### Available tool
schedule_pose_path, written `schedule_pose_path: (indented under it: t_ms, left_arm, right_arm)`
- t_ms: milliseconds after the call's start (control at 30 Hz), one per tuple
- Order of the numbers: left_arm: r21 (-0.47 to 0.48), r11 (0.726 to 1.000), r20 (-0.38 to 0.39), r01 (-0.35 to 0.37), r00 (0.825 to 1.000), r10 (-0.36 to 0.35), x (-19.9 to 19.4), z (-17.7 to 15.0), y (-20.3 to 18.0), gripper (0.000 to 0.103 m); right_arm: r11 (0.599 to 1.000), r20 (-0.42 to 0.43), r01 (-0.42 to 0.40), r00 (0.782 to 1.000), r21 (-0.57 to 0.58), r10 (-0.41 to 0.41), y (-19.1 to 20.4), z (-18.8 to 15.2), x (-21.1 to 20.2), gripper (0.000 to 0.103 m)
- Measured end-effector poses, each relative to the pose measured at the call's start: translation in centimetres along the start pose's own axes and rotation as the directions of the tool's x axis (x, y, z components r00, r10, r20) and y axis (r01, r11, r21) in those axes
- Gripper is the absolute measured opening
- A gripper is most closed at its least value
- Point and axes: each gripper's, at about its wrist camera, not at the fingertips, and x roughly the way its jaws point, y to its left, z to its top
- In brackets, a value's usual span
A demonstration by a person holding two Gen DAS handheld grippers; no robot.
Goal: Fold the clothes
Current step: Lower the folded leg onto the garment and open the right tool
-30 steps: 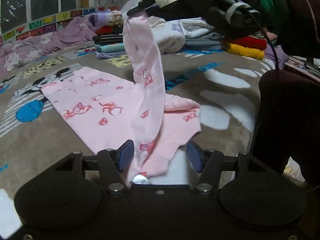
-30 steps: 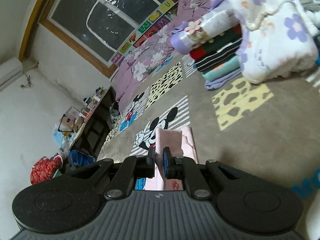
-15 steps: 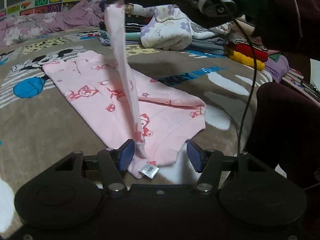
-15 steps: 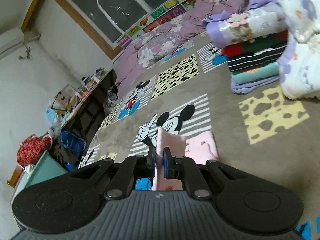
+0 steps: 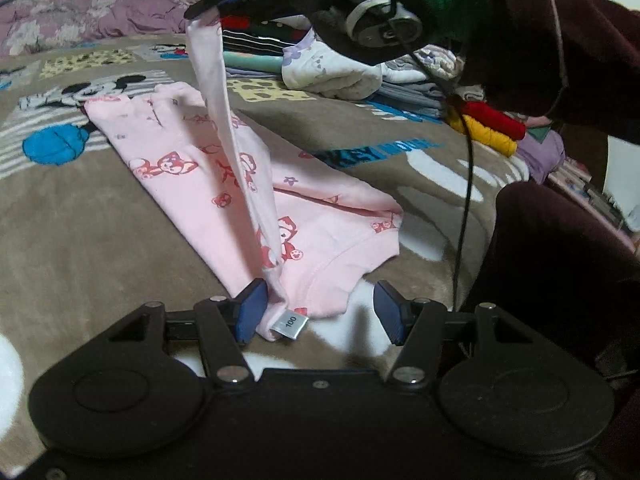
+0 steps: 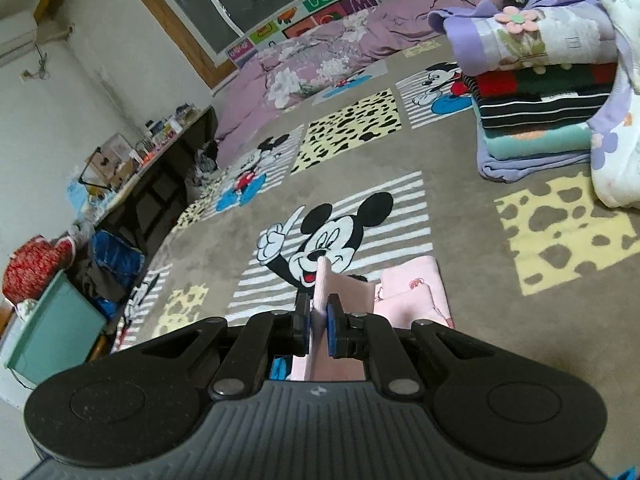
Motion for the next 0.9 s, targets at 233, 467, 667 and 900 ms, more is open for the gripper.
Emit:
schedule_pose_path:
  t_ms: [233,467,667,900]
  left_arm:
    - [0.013,1.0,0.0,0.026,1.0,-0.026,-0.1,0.0,-0.1,0.058]
    - [0.017,0.999,-0.012,0.04,0.999,-0.04,0.3,0.2,0.2,0.058]
    - [0.003,0.999,-0.009,0.045,0.999,-0.045,0.1,0.4,0.6,0.058]
    - [-0.014,0.999,0.008,0.037,0.999,-0.037,-0.3,0.6,1.2,0.058]
  right_arm:
    - [0.997,-0.034,0.035,0.999,-0.066,-0.037,1.4,0.5,3.1,0.011]
    - [0.992,-0.063,0.056,0.996,-0.112,-0.063,2.0,0.6,5.7,0.009]
    - [0.977,-0.111,0.037,0.992,-0.211,-0.062,1.1,-0.4,7.1,0.014]
    - [0.967,-0.148,0.014,0.988,-0.254,-0.053,-0.7,-1.7,8.9,0.035]
